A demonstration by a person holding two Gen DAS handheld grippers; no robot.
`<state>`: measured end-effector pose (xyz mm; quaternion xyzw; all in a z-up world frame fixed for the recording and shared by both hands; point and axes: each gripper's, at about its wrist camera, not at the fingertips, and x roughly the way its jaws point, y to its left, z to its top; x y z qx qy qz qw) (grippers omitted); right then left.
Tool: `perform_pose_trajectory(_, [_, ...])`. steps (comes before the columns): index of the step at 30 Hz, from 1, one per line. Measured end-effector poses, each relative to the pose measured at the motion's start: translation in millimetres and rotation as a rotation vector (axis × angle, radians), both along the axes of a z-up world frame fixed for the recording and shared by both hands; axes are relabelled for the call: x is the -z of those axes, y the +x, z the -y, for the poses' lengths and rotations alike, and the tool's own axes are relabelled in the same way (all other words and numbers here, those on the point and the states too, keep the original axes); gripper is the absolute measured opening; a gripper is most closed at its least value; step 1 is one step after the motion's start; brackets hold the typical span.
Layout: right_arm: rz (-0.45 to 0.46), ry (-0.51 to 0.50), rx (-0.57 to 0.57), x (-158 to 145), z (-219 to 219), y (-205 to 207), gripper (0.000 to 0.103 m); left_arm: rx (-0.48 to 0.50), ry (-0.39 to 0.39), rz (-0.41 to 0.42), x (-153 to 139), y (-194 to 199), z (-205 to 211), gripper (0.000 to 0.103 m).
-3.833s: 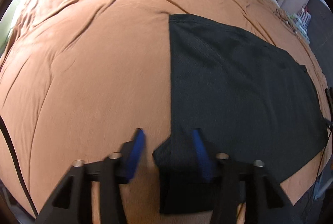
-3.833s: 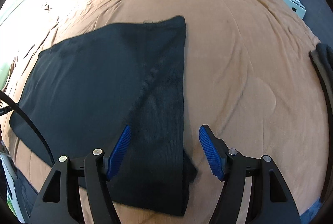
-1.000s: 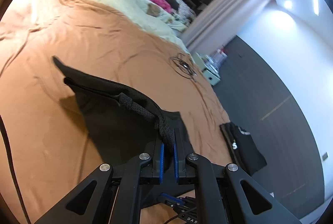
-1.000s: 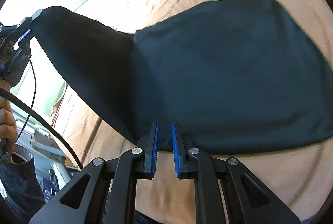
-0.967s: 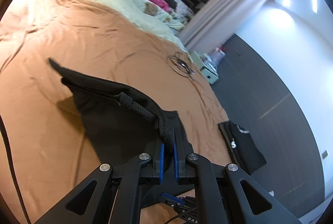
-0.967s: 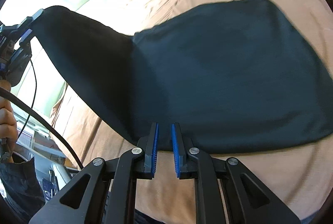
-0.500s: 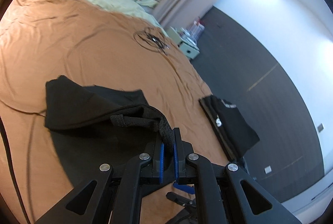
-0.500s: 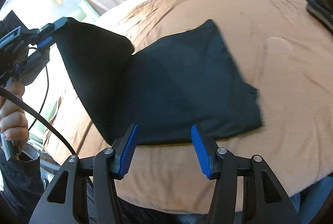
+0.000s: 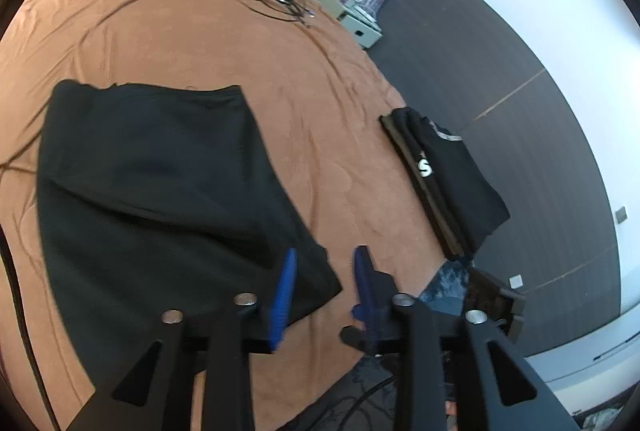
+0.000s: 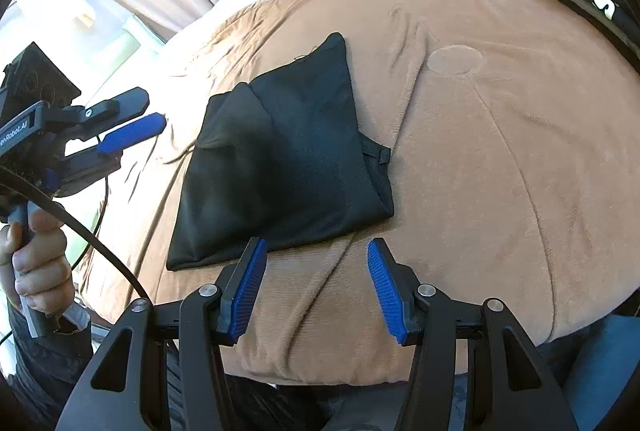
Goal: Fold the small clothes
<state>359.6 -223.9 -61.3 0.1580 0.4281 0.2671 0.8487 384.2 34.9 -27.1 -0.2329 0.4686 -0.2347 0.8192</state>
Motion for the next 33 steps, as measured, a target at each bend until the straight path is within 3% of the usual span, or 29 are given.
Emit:
perform_pose_trajectory(1, [0.002,-0.003,-0.006,-0.9,-1.4,1.0,0.051,-0.006,-0.002,0.002,0.4,-1.6,-2.1,0.046])
perform_pose_trajectory(6, [0.034,-0.046,-0.043,-7.1,-13.3,5.9,0.051,-0.071,0.038,-0.009,10.2,-11.0,-25.9,0.047])
perform_pose_trajectory(12, [0.088,-0.179,-0.13,-18.6,-44.9,23.9,0.051,-0.168,0.108,-0.077,38.5,-25.9,-60.9,0.047])
perform_pose_trajectory(16, [0.083,-0.283,-0.171,-15.8,-66.0,38.7,0.051,-0.222,0.132,-0.115,54.5,-38.7,-80.3,0.047])
perform_pose_trajectory(28, [0.082,-0.403,-0.321,-2.9,-109.2,81.8,0.051,-0.322,0.226,-0.222,99.4,-59.7,-104.2,0.047])
perform_pose_trajectory(29, [0.082,-0.405,-0.327,-3.2,-110.0,84.3,0.048,-0.325,0.225,-0.233,102.8,-60.0,-104.4,0.047])
perform_pose_trajectory(30, [0.088,-0.406,-0.333,-4.2,-109.6,86.1,0.036,-0.329,0.223,-0.232,104.4,-60.7,-104.8,0.047])
perform_pose_trajectory(33, [0.086,-0.398,-0.339,-8.3,-106.9,90.3,0.017,-0.335,0.223,-0.229,102.4,-61.1,-105.1,0.047])
